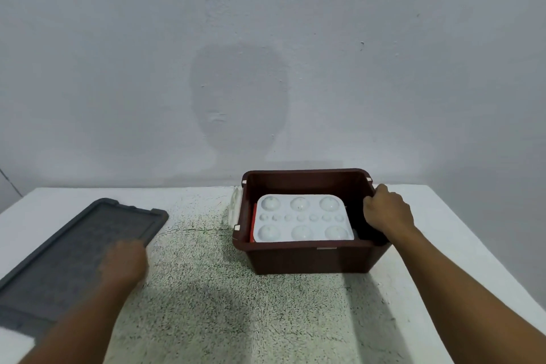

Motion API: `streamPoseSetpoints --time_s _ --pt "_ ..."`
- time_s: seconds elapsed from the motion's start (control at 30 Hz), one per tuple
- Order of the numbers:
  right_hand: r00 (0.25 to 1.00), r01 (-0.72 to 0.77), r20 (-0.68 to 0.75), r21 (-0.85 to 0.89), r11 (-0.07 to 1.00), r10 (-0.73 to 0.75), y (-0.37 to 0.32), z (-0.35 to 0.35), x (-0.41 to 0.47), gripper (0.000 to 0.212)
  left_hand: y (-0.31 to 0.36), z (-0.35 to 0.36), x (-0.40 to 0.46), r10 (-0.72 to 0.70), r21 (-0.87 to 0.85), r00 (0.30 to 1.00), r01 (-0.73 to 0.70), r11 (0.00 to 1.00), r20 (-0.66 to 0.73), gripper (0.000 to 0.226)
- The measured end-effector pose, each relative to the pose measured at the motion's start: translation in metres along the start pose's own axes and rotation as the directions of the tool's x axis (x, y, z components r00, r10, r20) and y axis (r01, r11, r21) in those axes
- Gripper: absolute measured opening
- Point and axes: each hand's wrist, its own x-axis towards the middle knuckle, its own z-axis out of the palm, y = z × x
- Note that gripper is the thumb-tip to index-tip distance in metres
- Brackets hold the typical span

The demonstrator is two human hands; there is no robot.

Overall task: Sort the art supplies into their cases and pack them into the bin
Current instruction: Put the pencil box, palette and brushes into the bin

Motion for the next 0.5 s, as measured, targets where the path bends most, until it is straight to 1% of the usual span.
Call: streamPoseSetpoints --time_s 0.1,0.13,0.17,0.2,0.23,0.27,0.3,0.33,0.37,0.4,0.43,0.5 --pt "1.0 -0.006 0.004 0.008 1.0 0.006 -0.001 -0.001 -0.003 0.034 0.003 -0.01 0.003 0.038 -0.005 0.999 -0.038 0.999 -0.001 0.025" --pt "1.0 -0.008 0.01 0.022 1.0 0.008 -0.001 -0.001 -0.004 0.034 0.008 -0.019 0.002 0.042 -0.042 0.999 -0.043 0.998 -0.019 0.025" --pt "1.0 -0.012 0.014 0.041 0.999 0.011 -0.002 -0.004 -0.006 0.035 0.014 -0.029 0.005 0.046 -0.088 0.997 -0.051 0.995 -0.057 0.025" --pt "0.999 -0.021 0.026 0.066 0.998 0.019 -0.002 -0.006 -0.006 0.036 0.024 -0.042 0.005 0.047 -0.168 0.994 -0.064 0.984 -0.099 0.028" --pt "0.999 -0.034 0.043 0.099 0.994 0.03 -0.002 -0.009 -0.007 0.036 0.034 -0.057 0.005 0.075 -0.238 0.988 -0.106 0.966 -0.135 0.034" --pt "0.997 -0.048 0.067 0.136 0.99 0.039 -0.002 -0.011 -0.006 0.037 0.047 -0.073 0.004 0.105 -0.341 0.979 -0.16 0.926 -0.174 0.036" --pt "0.995 -0.058 0.092 0.162 0.985 0.044 -0.003 -0.014 -0.006 0.039 0.059 -0.09 0.004 0.147 -0.4 0.964 -0.228 0.888 -0.224 0.033" --pt "0.993 -0.066 0.108 0.164 0.984 0.048 -0.005 -0.017 -0.006 0.041 0.072 -0.106 0.001 0.201 -0.413 0.941 -0.303 0.859 -0.274 0.027" --pt "0.993 -0.069 0.104 0.144 0.987 0.054 -0.006 -0.02 -0.006 0.043 0.086 -0.123 -0.001 0.261 -0.385 0.913 -0.374 0.844 -0.315 0.024" --pt "0.996 -0.063 0.076 0.129 0.99 0.053 -0.008 -0.023 -0.006 0.044 0.101 -0.138 -0.007 0.304 -0.374 0.881 -0.436 0.818 -0.363 0.023" --pt "0.999 -0.046 0.037 0.154 0.987 0.04 -0.011 -0.028 -0.006 0.043 0.115 -0.15 -0.013 0.342 -0.373 0.847 -0.496 0.784 -0.408 0.022" --pt "0.999 0.029 -0.031 0.322 0.946 -0.02 -0.02 -0.038 -0.005 0.04 0.139 -0.17 -0.03 0.404 -0.361 0.776 -0.598 0.716 -0.484 0.025"
